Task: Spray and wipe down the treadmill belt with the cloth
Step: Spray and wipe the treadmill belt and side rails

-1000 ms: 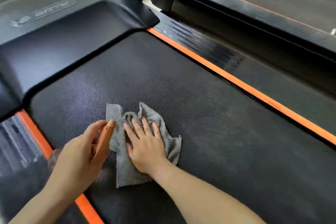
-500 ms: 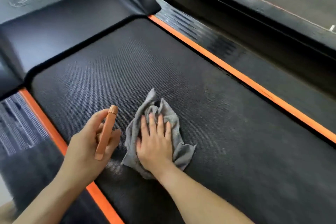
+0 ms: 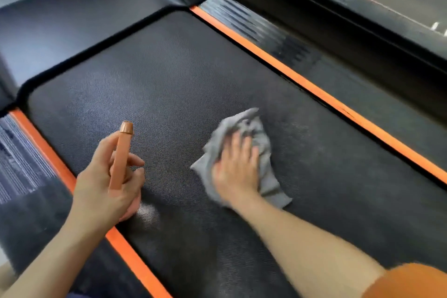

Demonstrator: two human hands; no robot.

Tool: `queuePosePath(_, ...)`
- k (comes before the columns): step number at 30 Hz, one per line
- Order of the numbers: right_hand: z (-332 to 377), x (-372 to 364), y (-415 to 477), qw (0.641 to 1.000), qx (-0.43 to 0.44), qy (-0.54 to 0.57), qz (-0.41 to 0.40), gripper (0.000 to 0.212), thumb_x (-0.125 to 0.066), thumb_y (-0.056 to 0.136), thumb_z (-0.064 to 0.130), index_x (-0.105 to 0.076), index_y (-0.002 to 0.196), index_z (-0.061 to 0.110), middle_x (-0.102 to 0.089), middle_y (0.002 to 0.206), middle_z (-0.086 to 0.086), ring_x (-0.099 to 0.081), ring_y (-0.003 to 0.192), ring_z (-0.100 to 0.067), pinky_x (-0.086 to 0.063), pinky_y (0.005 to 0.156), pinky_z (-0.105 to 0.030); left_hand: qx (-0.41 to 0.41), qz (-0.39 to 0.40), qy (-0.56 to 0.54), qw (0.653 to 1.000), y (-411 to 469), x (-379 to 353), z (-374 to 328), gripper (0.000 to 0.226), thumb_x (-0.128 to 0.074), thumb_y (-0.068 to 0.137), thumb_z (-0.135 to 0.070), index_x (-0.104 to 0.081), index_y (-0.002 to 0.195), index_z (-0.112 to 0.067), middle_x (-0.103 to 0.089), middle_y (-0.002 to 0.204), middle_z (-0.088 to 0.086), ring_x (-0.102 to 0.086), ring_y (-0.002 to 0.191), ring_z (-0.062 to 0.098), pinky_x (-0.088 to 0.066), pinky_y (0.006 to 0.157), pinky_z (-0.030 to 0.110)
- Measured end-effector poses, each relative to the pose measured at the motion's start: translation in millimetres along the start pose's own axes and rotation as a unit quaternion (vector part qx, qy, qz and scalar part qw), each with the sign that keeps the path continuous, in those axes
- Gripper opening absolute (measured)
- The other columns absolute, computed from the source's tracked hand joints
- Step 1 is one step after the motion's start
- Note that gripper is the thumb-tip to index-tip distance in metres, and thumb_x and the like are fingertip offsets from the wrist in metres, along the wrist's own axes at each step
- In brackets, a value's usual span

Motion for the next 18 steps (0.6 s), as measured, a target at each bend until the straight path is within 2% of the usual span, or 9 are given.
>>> queuePosePath(1,39.0,-14.7,-20.8,0.997,0.062,0.006,0.037,0.067,-0.030,0.093,0.044,-0.041,0.151,0.013,-0.033,0.159,-0.015,-0.029,0.146,-0.038,-0.023,0.118,-0.058,-0.008,-0.005,0.008,1.000,-1.5,-0.3,-0.1,0.044,-0.056,0.085,-0.030,-0.057,0.126,-0.014,-0.056,0.107,-0.034,-0.054,0.096,-0.017,-0.045,0.085,0.010)
queuePosePath(2,71.1,-23.0,-43.1,0.991,0.116,0.007,0.059,0.066,-0.033,0.092,0.045,-0.042,0.150,0.015,-0.035,0.158,-0.012,-0.030,0.146,-0.037,-0.024,0.118,-0.058,0.003,-0.007,-0.016,1.000,-4.8,-3.3,2.3,0.048,-0.059,0.083,-0.031,-0.056,0.129,-0.020,-0.061,0.107,-0.029,-0.059,0.095,-0.011,-0.050,0.087,0.017)
queuePosePath(4,100.7,-26.4,-57.8,0.977,0.190,0.023,0.095,0.066,-0.034,0.091,0.047,-0.041,0.151,0.018,-0.038,0.157,-0.009,-0.034,0.145,-0.034,-0.025,0.118,-0.056,0.033,-0.028,-0.035,0.998,-12.2,-0.3,11.1,0.061,-0.066,0.074,-0.041,-0.050,0.132,-0.043,-0.067,0.098,-0.013,-0.069,0.081,0.019,-0.059,0.079,0.049)
queuePosePath(5,94.1,-24.8,-50.9,0.973,0.213,0.017,0.092,0.066,-0.033,0.091,0.049,-0.042,0.151,0.020,-0.040,0.156,-0.006,-0.036,0.144,-0.032,-0.026,0.117,-0.053,0.044,-0.037,-0.040,0.998,-13.3,-0.1,11.2,0.064,-0.067,0.070,-0.044,-0.047,0.130,-0.052,-0.067,0.097,-0.012,-0.069,0.081,0.024,-0.058,0.078,0.053)
queuePosePath(7,67.8,-24.4,-44.9,0.966,0.239,-0.021,0.097,0.066,-0.031,0.093,0.053,-0.040,0.151,0.024,-0.041,0.156,0.000,-0.036,0.144,-0.027,-0.021,0.118,-0.048,0.049,-0.050,-0.013,0.997,-16.5,4.9,13.0,0.068,-0.071,0.072,-0.036,-0.044,0.130,-0.056,-0.064,0.093,-0.016,-0.067,0.087,0.019,-0.055,0.085,0.047)
queuePosePath(10,-21.9,-15.2,-22.5,0.982,0.149,-0.064,0.098,0.070,-0.019,0.094,0.057,-0.021,0.158,0.028,-0.024,0.163,0.003,-0.022,0.151,-0.025,-0.008,0.119,-0.043,0.068,-0.076,0.000,0.995,-15.5,13.7,28.8,0.075,-0.080,0.076,-0.019,-0.044,0.134,-0.048,-0.063,0.092,-0.020,-0.064,0.090,0.011,-0.051,0.090,0.039)
queuePosePath(13,-71.6,-2.1,-17.0,0.996,0.014,-0.051,0.076,0.073,-0.012,0.093,0.054,-0.016,0.159,0.022,-0.019,0.165,-0.002,-0.018,0.151,-0.029,-0.012,0.121,-0.048,0.090,-0.098,0.011,0.991,-8.3,22.9,41.2,0.068,-0.080,0.075,-0.021,-0.046,0.120,-0.059,-0.063,0.096,-0.025,-0.064,0.093,0.010,-0.050,0.094,0.042)
queuePosePath(15,-46.3,-4.5,-26.8,0.997,-0.021,-0.048,0.052,0.072,-0.017,0.093,0.046,-0.026,0.156,0.013,-0.027,0.162,-0.011,-0.026,0.147,-0.037,-0.021,0.118,-0.055,0.098,-0.111,0.009,0.989,-7.1,26.5,44.6,0.068,-0.081,0.076,-0.014,-0.046,0.116,-0.057,-0.062,0.096,-0.025,-0.063,0.095,0.008,-0.050,0.095,0.040)
queuePosePath(18,35.4,-13.7,-45.3,0.998,0.051,-0.032,0.021,0.067,-0.031,0.089,0.041,-0.052,0.142,0.006,-0.045,0.151,-0.018,-0.044,0.136,-0.042,-0.031,0.112,-0.058,0.108,-0.121,-0.018,0.987,-9.6,24.9,45.8,0.058,-0.080,0.075,-0.018,-0.053,0.121,-0.041,-0.062,0.097,-0.025,-0.064,0.096,0.009,-0.050,0.094,0.038)
Point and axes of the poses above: each hand's wrist, its own y-axis towards the middle knuckle, its own x-axis out of the back of the hand, z = x × y, the point moved 10 cm from there along y, towards the middle knuckle
